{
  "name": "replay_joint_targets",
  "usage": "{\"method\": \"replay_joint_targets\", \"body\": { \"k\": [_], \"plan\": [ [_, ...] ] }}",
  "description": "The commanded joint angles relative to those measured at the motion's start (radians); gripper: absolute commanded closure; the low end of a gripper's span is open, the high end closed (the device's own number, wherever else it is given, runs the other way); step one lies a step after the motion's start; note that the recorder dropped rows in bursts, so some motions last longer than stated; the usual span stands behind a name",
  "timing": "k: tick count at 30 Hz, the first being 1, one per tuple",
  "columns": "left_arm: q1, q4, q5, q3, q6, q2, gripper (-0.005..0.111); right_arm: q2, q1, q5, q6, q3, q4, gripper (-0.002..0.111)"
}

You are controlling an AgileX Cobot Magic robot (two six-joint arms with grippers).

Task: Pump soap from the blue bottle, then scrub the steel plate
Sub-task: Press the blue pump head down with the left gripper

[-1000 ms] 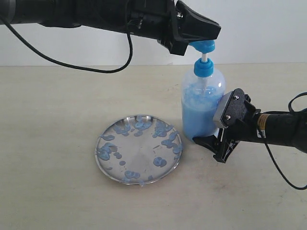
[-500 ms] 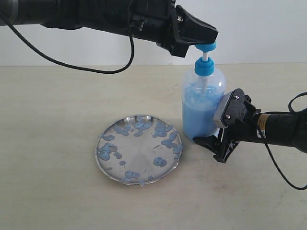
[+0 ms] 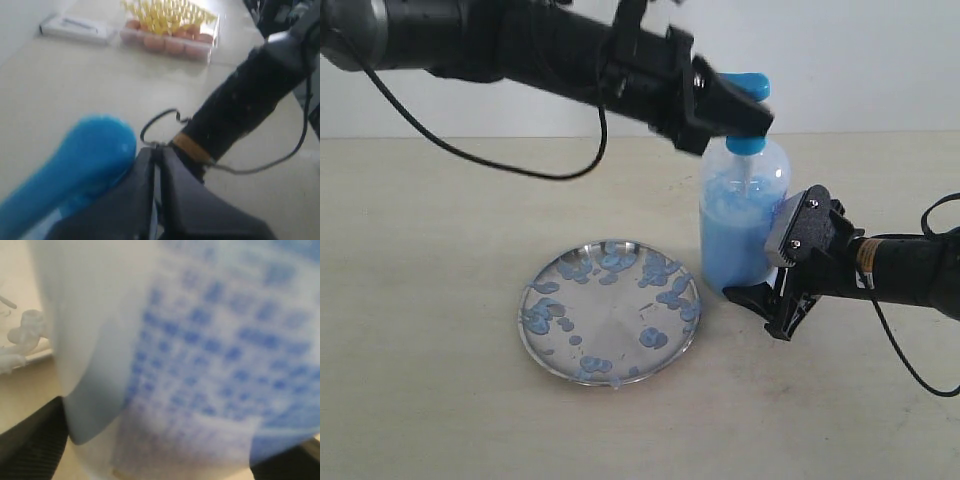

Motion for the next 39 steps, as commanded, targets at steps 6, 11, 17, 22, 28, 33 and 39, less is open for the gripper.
{"method": "replay_joint_targets", "body": {
  "k": [6,11,17,22,28,33,39],
  "plan": [
    [-0.005,0.095,-0.017,0.014,-0.042,0.045,0.102,0.002,-0.001,-0.016,-0.032,0.007,-0.025,0.108],
    [-0.005,0.095,0.014,0.014,-0.042,0.036,0.102,0.002,-0.001,-0.016,-0.032,0.007,-0.025,0.108],
    [-0.005,0.104,0.017,0.014,-0.042,-0.034,0.102,0.002,-0.001,-0.016,-0.032,0.007,-0.025,0.108],
    [-0.002,0.101,0.075,0.014,-0.046,-0.087,0.102,0.002,-0.001,-0.016,-0.032,0.007,-0.025,0.108],
    [-0.002,0.042,-0.027,0.014,-0.001,-0.126,0.102,0.002,-0.001,-0.015,-0.032,0.007,-0.025,0.108],
    [-0.002,0.03,-0.262,0.014,0.011,-0.134,0.102,0.002,-0.001,-0.013,-0.032,0.007,-0.025,0.108],
    [-0.002,0.035,-0.262,0.014,0.051,-0.131,0.102,0.002,-0.001,-0.013,-0.05,0.007,-0.025,0.108]
  ]
}}
